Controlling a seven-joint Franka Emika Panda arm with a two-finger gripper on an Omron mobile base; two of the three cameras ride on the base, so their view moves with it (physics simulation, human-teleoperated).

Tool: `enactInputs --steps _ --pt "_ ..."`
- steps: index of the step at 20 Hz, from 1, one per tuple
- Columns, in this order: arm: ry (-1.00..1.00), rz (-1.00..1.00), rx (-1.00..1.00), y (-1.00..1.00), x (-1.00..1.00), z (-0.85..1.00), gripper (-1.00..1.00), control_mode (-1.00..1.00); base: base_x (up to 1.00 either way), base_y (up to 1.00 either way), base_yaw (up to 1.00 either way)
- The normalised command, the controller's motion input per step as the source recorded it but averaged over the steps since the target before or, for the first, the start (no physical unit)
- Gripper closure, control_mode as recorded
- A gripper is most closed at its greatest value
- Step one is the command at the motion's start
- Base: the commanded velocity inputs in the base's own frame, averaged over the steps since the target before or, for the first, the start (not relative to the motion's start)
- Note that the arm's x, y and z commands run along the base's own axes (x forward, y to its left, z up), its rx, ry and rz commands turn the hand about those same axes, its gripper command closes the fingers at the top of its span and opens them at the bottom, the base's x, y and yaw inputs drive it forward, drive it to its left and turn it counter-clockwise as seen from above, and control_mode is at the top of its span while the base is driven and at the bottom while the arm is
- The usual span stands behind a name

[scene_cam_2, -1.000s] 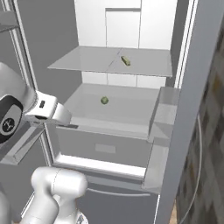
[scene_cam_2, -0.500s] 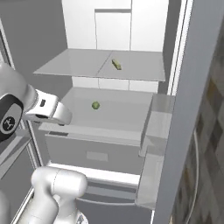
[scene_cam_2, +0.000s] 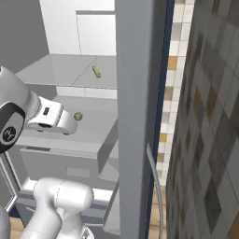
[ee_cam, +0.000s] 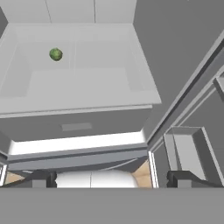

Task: Pick the egg and butter from the fridge and place them by the bowl for mixing.

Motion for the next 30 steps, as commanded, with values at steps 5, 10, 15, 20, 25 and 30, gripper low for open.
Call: enactInputs --steps 5,10,15,20,25,30 --pt "0.00 0.00 0.00 0.00 0.00 0.00 -1.00 1.00 0.55 0.00 0.00" --pt "0.00 0.00 0.00 0.00 0.00 0.00 -1.00 1.00 0.64 0.00 0.00" --pt "0.00 0.01 0.01 0.00 0.26 0.00 -1.00 -1.00 0.44 0.00 0.00" --pt "-0.02 0.05 0.04 -0.05 0.40 0.32 -1.00 -1.00 0.00 0.00 0.00" --pt "-0.14 0.14 0.03 -0.02 0.00 0.66 -1.00 -1.00 0.00 0.00 0.00" --pt "-0.13 0.12 0.00 0.05 0.28 0.20 -1.00 -1.00 0.00 0.00 0.00"
